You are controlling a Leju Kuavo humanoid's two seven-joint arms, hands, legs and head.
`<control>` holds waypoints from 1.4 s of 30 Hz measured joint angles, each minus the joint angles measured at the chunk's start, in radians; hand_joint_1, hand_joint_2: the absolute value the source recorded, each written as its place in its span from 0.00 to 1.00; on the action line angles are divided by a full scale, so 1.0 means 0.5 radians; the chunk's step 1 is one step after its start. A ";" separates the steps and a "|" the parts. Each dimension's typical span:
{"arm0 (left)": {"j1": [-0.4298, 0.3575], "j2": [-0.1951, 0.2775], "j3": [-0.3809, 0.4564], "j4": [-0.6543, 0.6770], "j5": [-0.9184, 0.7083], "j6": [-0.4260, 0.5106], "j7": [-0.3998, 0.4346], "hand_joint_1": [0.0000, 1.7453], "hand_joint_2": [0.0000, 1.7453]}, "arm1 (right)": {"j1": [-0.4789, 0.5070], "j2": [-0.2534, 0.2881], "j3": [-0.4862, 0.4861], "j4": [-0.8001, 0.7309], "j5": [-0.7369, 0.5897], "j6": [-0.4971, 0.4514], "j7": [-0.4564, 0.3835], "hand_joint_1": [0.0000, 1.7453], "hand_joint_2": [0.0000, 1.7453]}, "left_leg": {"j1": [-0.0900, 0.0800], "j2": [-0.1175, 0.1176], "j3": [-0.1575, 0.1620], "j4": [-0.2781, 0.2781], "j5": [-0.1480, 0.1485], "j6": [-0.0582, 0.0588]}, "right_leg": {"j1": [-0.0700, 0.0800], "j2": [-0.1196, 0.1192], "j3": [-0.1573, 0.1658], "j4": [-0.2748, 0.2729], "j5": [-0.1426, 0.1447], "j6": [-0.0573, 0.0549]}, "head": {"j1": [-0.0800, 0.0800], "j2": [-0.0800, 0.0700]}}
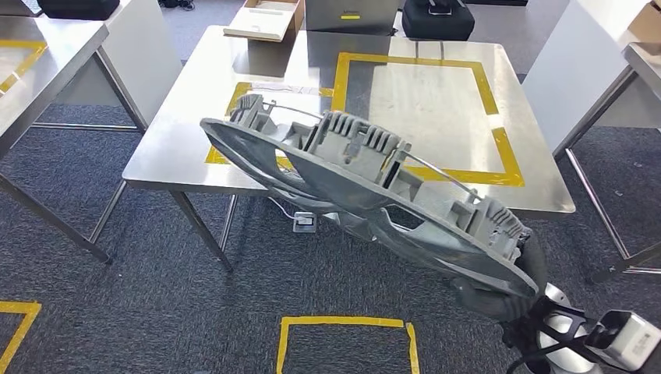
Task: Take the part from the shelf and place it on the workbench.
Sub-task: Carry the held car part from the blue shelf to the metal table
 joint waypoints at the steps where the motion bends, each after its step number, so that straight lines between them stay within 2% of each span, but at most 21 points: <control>1: 0.002 0.000 0.000 0.000 -0.001 -0.002 0.000 0.00 1.00 | 0.001 0.000 0.003 0.000 -0.003 -0.004 0.000 1.00 1.00 | 0.000 0.000 0.014 0.000 -0.013 -0.001 | -0.002 0.000 -0.076 0.098 -0.010 0.004 | 0.001 0.000; 3: 0.005 0.000 0.000 0.001 -0.002 -0.004 0.000 0.00 1.00 | 0.003 0.000 0.008 0.001 -0.004 -0.008 0.002 1.00 1.00 | 0.001 -0.002 0.053 0.000 -0.044 -0.008 | -0.007 0.000 -0.129 0.081 0.097 0.007 | 0.004 0.000; 5: 0.005 0.000 0.000 0.001 -0.002 -0.005 0.000 0.00 1.00 | 0.004 -0.002 0.010 0.001 -0.010 -0.008 0.001 1.00 1.00 | 0.002 -0.004 0.100 0.000 -0.079 -0.019 | -0.010 -0.004 -0.057 -0.167 0.290 -0.001 | 0.007 0.000; 7: 0.001 0.000 0.000 0.001 -0.004 -0.006 0.001 0.00 1.00 | 0.002 -0.004 0.010 0.001 -0.019 -0.006 0.000 1.00 1.00 | -0.002 -0.007 0.122 0.000 -0.107 -0.041 | 0.000 -0.006 0.020 -0.364 0.367 -0.019 | 0.011 0.000; 9: -0.002 0.002 0.000 0.001 -0.005 -0.006 0.004 0.00 1.00 | -0.002 -0.005 0.010 0.001 -0.020 -0.003 0.001 1.00 1.00 | -0.005 -0.007 0.129 -0.012 -0.122 -0.068 | 0.011 -0.003 0.041 -0.406 0.342 -0.046 | 0.011 0.000; 12: -0.006 0.008 0.000 -0.005 -0.003 -0.003 0.008 0.00 1.00 | -0.016 -0.004 0.010 0.002 -0.020 0.008 0.002 1.00 1.00 | -0.002 0.001 0.139 0.024 -0.157 -0.101 | 0.000 -0.002 0.084 -0.432 0.323 -0.088 | 0.003 0.000; 13: -0.009 0.010 0.000 -0.007 -0.002 0.001 0.008 0.00 1.00 | -0.029 -0.004 0.013 0.005 -0.024 0.015 0.001 1.00 1.00 | -0.002 0.003 0.102 0.105 -0.190 -0.109 | -0.005 -0.004 0.104 -0.441 0.314 -0.101 | -0.001 0.000; 15: -0.009 0.009 0.000 -0.007 0.003 0.007 0.009 0.00 1.00 | -0.063 -0.003 0.021 0.016 -0.045 0.028 0.001 1.00 1.00 | 0.000 0.004 -0.055 0.369 -0.274 -0.118 | -0.001 -0.006 0.135 -0.444 0.288 -0.119 | -0.010 0.000; 17: -0.001 0.009 0.000 -0.006 0.003 0.010 0.009 0.00 1.00 | -0.092 -0.003 0.030 0.034 -0.068 0.033 0.001 1.00 1.00 | 0.000 0.004 -0.196 0.545 -0.276 -0.123 | 0.003 -0.003 0.170 -0.444 0.258 -0.123 | -0.013 0.000; 18: 0.002 0.010 0.000 -0.006 0.004 0.010 0.008 0.00 1.00 | -0.106 -0.003 0.036 0.044 -0.074 0.030 0.002 1.00 1.00 | 0.000 0.005 -0.216 0.522 -0.213 -0.122 | 0.004 -0.001 0.191 -0.443 0.241 -0.122 | -0.014 0.000; 20: 0.006 0.012 0.000 -0.006 0.004 0.010 0.005 0.00 1.00 | -0.136 -0.004 0.049 0.062 -0.084 0.011 0.003 1.00 1.00 | 0.000 0.005 -0.165 0.294 -0.017 -0.112 | 0.004 0.001 0.242 -0.442 0.203 -0.113 | -0.016 0.000; 22: 0.003 0.014 0.000 -0.004 0.004 0.009 -0.001 0.00 1.00 | -0.176 -0.007 0.071 0.072 -0.098 -0.030 0.001 1.00 1.00 | -0.007 0.006 -0.088 0.087 0.081 -0.096 | 0.011 0.003 0.270 -0.437 0.167 -0.093 | -0.018 0.000; 27: 0.001 0.015 0.001 -0.005 0.000 0.009 -0.016 0.00 1.00 | -0.252 -0.026 0.117 0.078 -0.112 -0.118 0.001 1.00 1.00 | -0.008 0.003 -0.025 0.001 0.034 -0.037 | 0.011 0.000 0.285 -0.426 0.120 -0.032 | -0.012 0.000; 29: 0.000 0.017 0.001 -0.006 -0.002 0.009 -0.017 0.00 1.00 | -0.268 -0.032 0.131 0.079 -0.107 -0.133 0.000 1.00 1.00 | 0.001 0.004 0.006 -0.015 0.019 -0.018 | 0.005 -0.003 0.189 -0.249 0.055 -0.010 | 0.000 0.000; 31: -0.002 0.019 0.001 -0.006 -0.003 0.009 -0.017 0.00 1.00 | -0.273 -0.034 0.150 0.082 -0.104 -0.148 0.000 1.00 1.00 | 0.002 0.004 0.028 -0.018 -0.004 -0.012 | 0.000 -0.002 0.000 0.023 -0.016 0.004 | 0.007 0.000; 32: 0.000 0.018 0.001 -0.006 -0.003 0.009 -0.017 0.00 1.00 | -0.272 -0.034 0.159 0.084 -0.101 -0.154 0.001 1.00 1.00 | 0.002 0.004 0.042 -0.018 -0.019 -0.013 | -0.002 -0.003 -0.077 0.107 -0.011 0.009 | 0.008 0.000; 33: 0.002 0.018 0.001 -0.006 -0.003 0.009 -0.016 0.00 1.00 | -0.272 -0.034 0.168 0.086 -0.096 -0.159 0.002 1.00 1.00 | 0.002 0.003 0.060 -0.018 -0.034 -0.016 | -0.003 -0.003 -0.120 0.118 0.038 0.010 | 0.009 0.000; 36: 0.003 0.017 0.001 -0.005 -0.003 0.009 -0.013 0.00 1.00 | -0.272 -0.033 0.196 0.089 -0.077 -0.170 0.002 1.00 1.00 | 0.000 -0.003 0.132 -0.018 -0.088 -0.032 | -0.004 -0.005 -0.054 -0.204 0.327 -0.002 | 0.012 0.000; 37: 0.001 0.017 0.001 -0.005 -0.003 0.009 -0.012 0.00 1.00 | -0.273 -0.032 0.205 0.089 -0.071 -0.175 0.001 1.00 1.00 | -0.002 -0.005 0.146 -0.017 -0.104 -0.043 | -0.001 -0.006 -0.012 -0.316 0.373 -0.014 | 0.013 0.000; 38: -0.002 0.016 0.001 -0.004 -0.003 0.009 -0.012 0.00 1.00 | -0.272 -0.031 0.213 0.089 -0.064 -0.183 0.000 1.00 1.00 | -0.004 -0.007 0.153 -0.019 -0.116 -0.053 | 0.004 -0.007 0.016 -0.381 0.384 -0.027 | 0.013 0.000; 42: -0.007 0.018 0.001 -0.009 -0.009 0.009 -0.012 0.00 1.00 | -0.268 -0.024 0.238 0.087 -0.038 -0.207 0.003 1.00 1.00 | -0.003 0.001 0.176 -0.021 -0.149 -0.100 | 0.005 -0.002 0.063 -0.433 0.342 -0.082 | 0.006 0.000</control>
